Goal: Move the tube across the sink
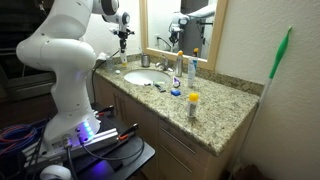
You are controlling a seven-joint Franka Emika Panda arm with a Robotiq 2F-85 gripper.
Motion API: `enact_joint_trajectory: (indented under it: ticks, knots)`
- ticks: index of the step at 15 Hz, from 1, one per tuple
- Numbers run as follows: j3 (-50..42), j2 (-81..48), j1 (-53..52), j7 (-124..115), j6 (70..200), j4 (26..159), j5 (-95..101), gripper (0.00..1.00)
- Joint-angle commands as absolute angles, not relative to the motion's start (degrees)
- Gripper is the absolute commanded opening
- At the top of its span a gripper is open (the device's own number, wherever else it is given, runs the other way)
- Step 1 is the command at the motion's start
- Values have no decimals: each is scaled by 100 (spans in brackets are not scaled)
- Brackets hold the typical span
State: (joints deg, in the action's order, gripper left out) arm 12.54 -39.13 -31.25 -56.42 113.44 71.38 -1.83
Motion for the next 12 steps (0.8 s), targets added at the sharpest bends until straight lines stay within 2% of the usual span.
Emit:
enact_joint_trajectory:
  ticks: [1,12]
  knots:
    - [1053,-4352,-3317,-5822,11123,6446,-126,1]
    - [766,-4818,-3538,-6192,10106,5457,-121,1]
